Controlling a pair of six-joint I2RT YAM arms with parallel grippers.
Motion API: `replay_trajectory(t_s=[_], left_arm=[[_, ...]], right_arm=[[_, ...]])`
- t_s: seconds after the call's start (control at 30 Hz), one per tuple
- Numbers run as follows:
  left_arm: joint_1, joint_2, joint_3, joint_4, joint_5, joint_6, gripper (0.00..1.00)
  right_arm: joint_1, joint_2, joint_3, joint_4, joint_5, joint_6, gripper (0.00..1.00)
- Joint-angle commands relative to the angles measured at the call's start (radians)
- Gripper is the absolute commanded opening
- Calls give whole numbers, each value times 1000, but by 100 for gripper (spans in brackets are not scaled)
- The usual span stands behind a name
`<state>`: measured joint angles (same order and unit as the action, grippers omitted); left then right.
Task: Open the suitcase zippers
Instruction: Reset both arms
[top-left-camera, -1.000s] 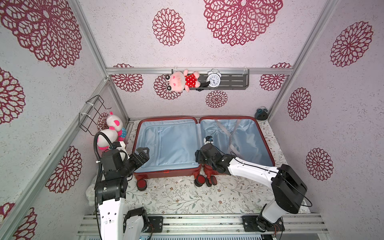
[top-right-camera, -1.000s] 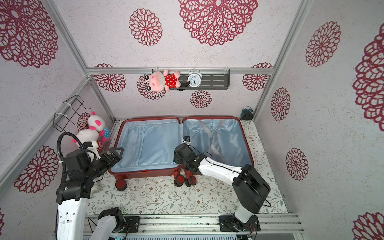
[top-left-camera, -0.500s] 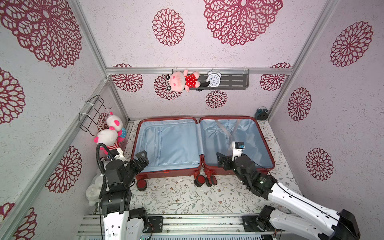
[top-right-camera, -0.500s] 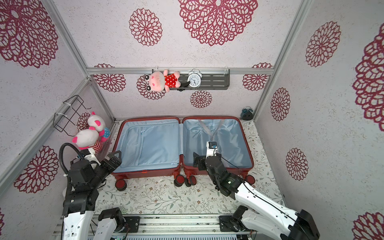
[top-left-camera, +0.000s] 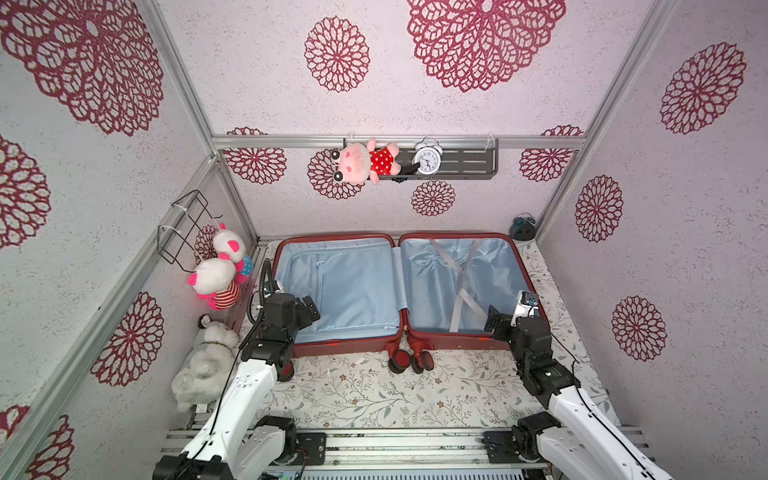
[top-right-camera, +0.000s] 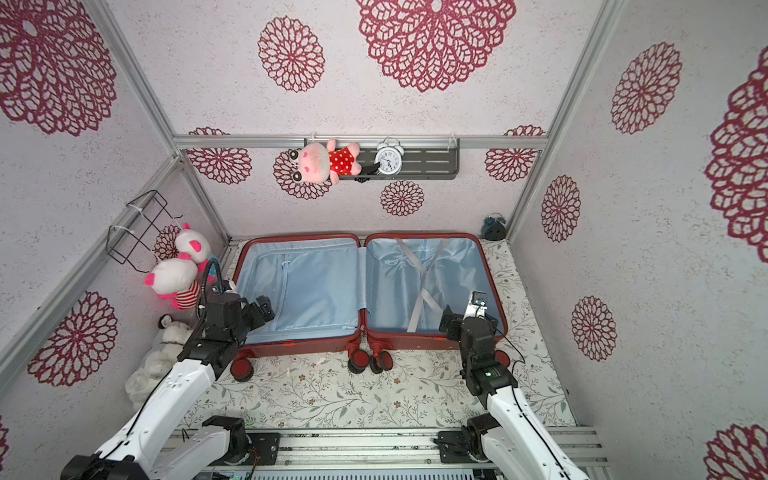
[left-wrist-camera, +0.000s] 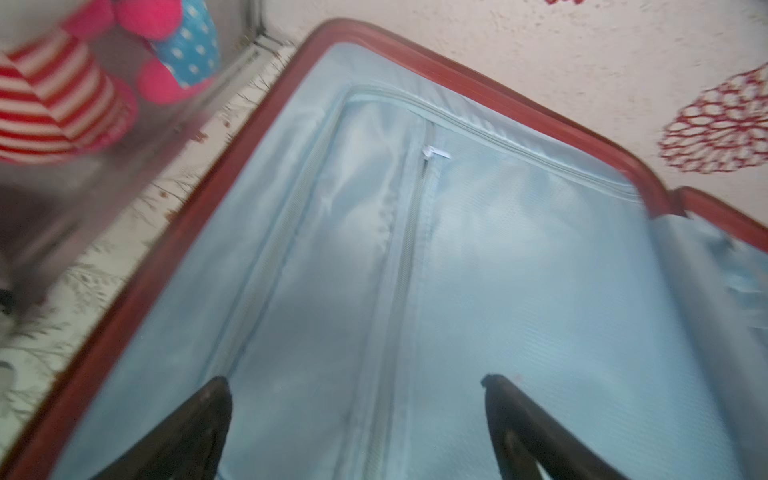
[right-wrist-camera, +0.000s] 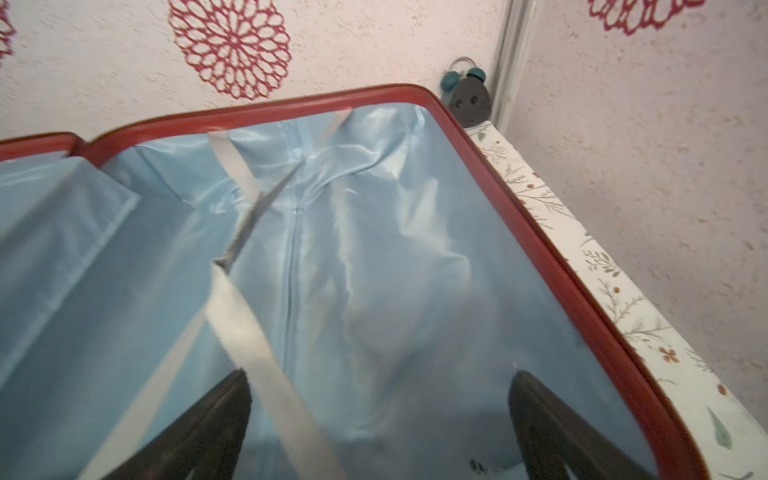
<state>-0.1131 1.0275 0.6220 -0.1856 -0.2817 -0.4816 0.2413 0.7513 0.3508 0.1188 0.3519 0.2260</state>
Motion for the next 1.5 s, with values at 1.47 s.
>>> replay_trajectory(t_s=[1.47], left_arm=[[239,516,-180,1011,110,351,98]], right_arm=[[-234,789,-77,1047,-221,-213,99]])
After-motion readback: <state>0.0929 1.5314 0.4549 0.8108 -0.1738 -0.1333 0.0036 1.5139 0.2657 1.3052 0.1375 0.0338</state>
